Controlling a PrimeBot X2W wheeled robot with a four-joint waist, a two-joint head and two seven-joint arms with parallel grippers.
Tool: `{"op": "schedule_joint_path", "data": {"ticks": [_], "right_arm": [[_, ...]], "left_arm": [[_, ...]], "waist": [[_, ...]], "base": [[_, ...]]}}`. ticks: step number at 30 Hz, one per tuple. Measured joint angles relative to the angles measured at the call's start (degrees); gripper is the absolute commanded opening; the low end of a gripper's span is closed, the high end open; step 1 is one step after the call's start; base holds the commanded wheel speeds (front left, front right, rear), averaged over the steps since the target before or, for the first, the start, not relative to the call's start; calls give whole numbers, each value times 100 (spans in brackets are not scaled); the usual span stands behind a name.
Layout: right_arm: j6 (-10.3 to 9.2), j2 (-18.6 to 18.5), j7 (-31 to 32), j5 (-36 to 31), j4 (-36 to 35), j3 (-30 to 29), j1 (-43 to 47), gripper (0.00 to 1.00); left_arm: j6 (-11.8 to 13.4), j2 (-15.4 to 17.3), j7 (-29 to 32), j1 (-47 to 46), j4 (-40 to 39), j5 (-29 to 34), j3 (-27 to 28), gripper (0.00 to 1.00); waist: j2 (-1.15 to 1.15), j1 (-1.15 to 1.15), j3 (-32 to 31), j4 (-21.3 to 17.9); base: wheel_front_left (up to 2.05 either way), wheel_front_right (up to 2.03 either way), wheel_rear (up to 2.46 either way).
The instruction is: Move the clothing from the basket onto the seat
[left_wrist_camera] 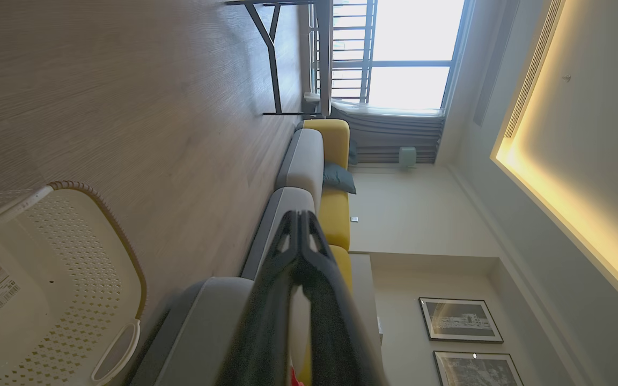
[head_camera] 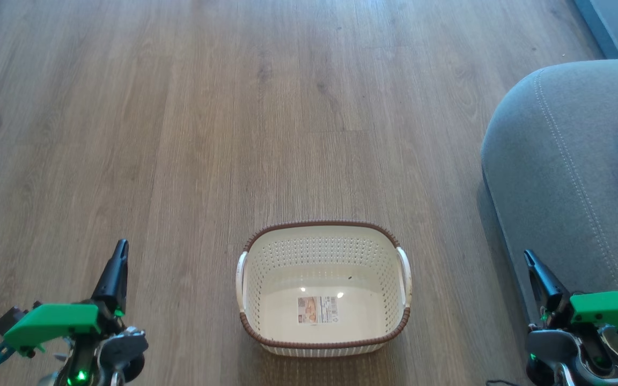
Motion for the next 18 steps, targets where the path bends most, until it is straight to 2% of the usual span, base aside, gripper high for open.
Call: {"op": "schedule_joint_path", "data": {"ticks": [18], "right_arm": [[0, 0, 0, 0, 0, -1, 0, 0]], "left_arm": [[0, 0, 0, 0, 0, 0, 0, 0]], "waist": [[0, 0, 0, 0]], "base": [[0, 0, 0]]}}
